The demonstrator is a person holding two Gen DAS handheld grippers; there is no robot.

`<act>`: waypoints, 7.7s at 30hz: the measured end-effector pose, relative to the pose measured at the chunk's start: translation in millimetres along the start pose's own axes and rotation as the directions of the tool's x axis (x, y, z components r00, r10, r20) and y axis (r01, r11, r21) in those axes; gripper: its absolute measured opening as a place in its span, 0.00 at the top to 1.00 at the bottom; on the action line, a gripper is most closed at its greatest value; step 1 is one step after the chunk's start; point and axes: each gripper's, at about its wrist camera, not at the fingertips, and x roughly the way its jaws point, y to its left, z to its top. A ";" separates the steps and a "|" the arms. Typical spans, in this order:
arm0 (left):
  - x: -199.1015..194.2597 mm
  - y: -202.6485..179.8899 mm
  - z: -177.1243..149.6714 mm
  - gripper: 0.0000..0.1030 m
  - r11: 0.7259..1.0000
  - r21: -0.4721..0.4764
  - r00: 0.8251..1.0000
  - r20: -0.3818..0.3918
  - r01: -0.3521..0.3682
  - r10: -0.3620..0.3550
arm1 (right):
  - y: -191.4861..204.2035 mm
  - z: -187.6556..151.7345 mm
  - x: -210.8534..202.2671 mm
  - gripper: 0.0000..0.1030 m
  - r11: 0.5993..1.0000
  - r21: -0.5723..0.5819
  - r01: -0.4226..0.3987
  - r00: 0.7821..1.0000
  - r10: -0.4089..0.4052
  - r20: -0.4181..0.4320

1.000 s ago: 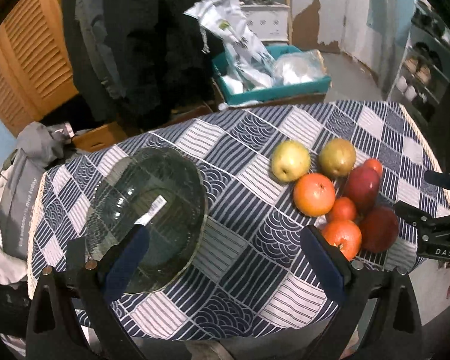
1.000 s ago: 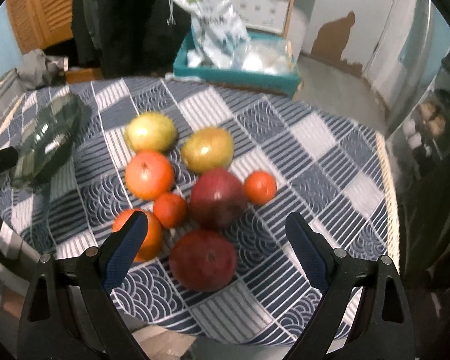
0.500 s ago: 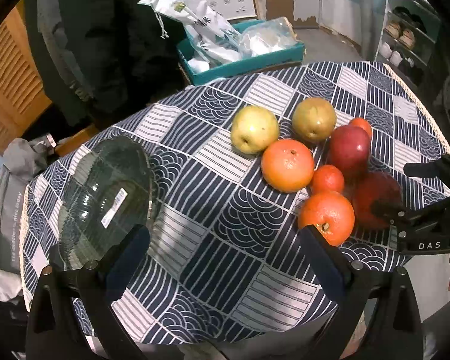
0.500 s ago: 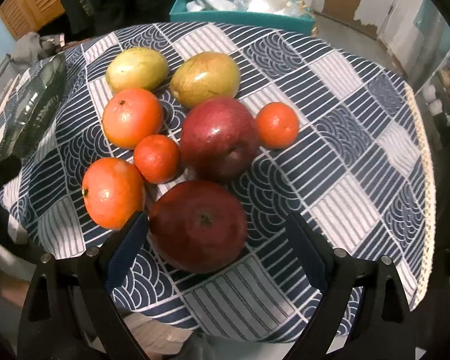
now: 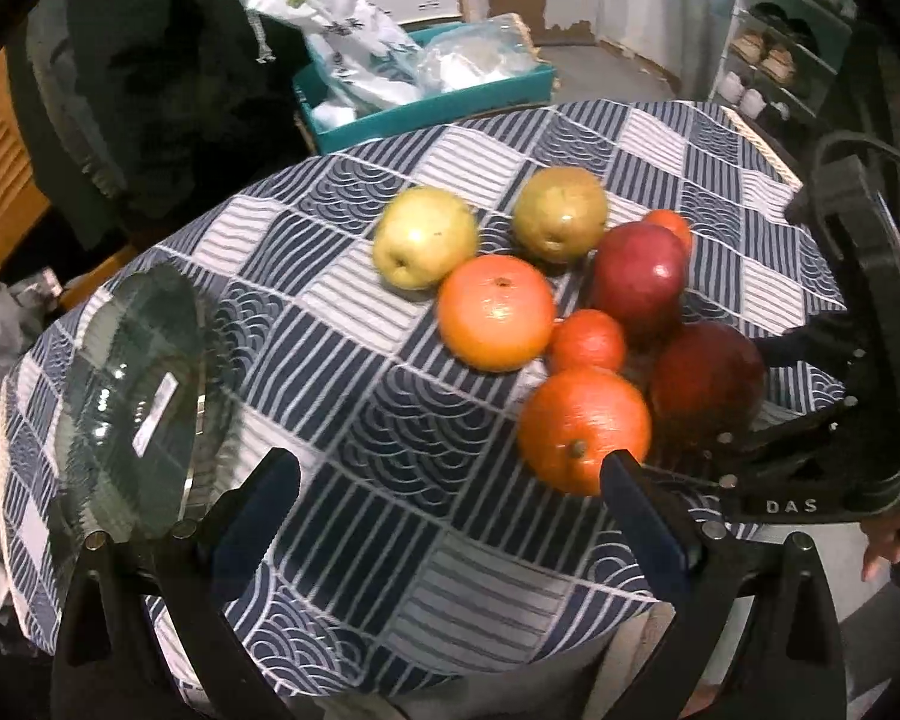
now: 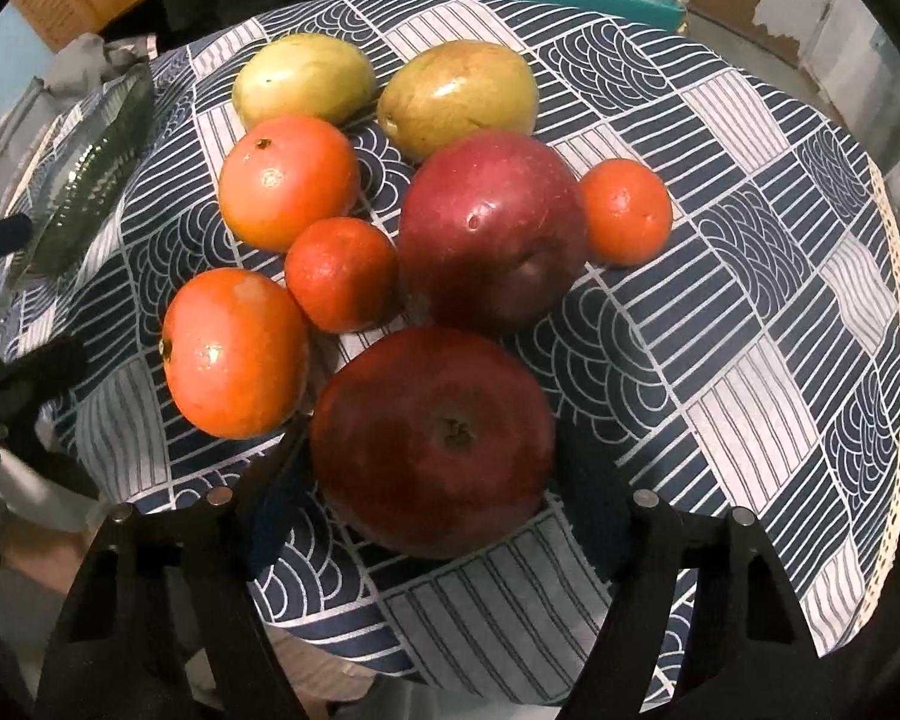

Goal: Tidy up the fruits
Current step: 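Grasp a large orange with the left tool while the right tool grasps a large red apple, then carry the orange with the left tool while the right tool carries the apple toward the glass bowl, then open the left tool over the bowl while the right tool releases the apple into it, then move both tools back from the bowl toward the fruit cluster, then grasp another orange with the left tool while the right tool grasps another red apple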

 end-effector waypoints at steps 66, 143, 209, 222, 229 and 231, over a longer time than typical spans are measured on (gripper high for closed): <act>-35.1 46.0 17.1 0.36 0.997 -0.080 0.987 0.155 -0.024 0.036 | 17.9 39.4 -100.2 0.26 0.991 0.032 0.127 0.933 -0.131 0.336; 26.6 259.8 -79.7 0.24 0.877 -0.443 0.978 -0.169 -0.189 0.125 | 248.5 148.9 31.2 0.22 0.956 -0.272 -0.108 0.992 0.123 0.041; -70.9 83.4 54.3 0.15 0.982 -0.181 0.991 0.112 -0.051 0.072 | 32.6 78.2 -150.5 0.19 0.987 0.070 0.146 0.910 -0.162 0.382; -19.9 62.1 62.1 0.15 0.986 -0.143 0.995 0.038 -0.088 0.094 | 6.9 75.3 -92.6 0.19 0.980 0.096 0.172 0.950 -0.191 0.246; 8.2 55.2 60.4 0.15 0.988 -0.123 0.995 -0.002 -0.097 0.098 | -2.9 72.8 -52.7 0.19 0.977 0.111 0.181 0.968 -0.196 0.155; 16.1 53.1 59.3 0.15 0.989 -0.117 0.996 -0.014 -0.094 0.093 | -6.1 72.3 -42.7 0.19 0.977 0.117 0.177 0.973 -0.192 0.130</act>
